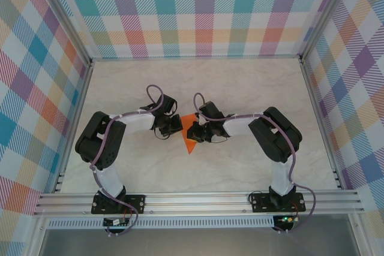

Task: Fold a paper plane with a square sheet of paper (pick it up from the middle)
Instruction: Third fold the triangle at the center of the table.

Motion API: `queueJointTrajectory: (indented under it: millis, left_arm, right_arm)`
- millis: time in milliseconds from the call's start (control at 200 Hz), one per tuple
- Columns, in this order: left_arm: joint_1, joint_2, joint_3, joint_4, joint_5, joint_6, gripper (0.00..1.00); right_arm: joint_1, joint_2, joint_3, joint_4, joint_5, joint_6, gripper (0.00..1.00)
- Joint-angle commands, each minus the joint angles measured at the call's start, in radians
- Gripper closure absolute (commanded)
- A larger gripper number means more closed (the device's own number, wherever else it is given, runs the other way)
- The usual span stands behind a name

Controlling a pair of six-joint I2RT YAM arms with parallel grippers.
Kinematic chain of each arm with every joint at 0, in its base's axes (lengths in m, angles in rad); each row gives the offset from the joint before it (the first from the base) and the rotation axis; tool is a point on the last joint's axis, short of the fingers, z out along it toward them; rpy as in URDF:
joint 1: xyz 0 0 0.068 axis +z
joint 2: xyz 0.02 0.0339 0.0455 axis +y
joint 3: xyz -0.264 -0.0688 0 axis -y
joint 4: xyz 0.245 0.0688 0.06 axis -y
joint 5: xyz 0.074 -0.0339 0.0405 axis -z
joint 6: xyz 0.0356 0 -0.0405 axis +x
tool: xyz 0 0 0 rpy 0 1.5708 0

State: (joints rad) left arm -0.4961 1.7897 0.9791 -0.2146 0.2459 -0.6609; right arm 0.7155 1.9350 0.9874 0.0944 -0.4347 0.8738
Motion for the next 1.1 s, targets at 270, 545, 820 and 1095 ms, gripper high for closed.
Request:
queueJointTrajectory:
  millis: [270, 545, 820, 1095]
  left_arm:
    - [-0.018, 0.036, 0.018, -0.005, 0.012, 0.02, 0.9]
    - [-0.019, 0.044, 0.023, -0.008, 0.016, 0.025, 0.9]
    - [-0.021, 0.048, 0.026, -0.015, 0.015, 0.028, 0.9]
    - [-0.021, 0.049, 0.029, -0.019, 0.016, 0.029, 0.9]
  right_arm:
    - [0.007, 0.047, 0.013, 0.019, -0.017, -0.021, 0.89]
    - [0.007, 0.05, 0.02, 0.025, -0.018, -0.03, 0.88]
    - [0.007, 0.044, 0.015, 0.053, -0.028, -0.046, 0.87]
    - [0.007, 0.055, 0.019, 0.065, -0.039, -0.057, 0.87]
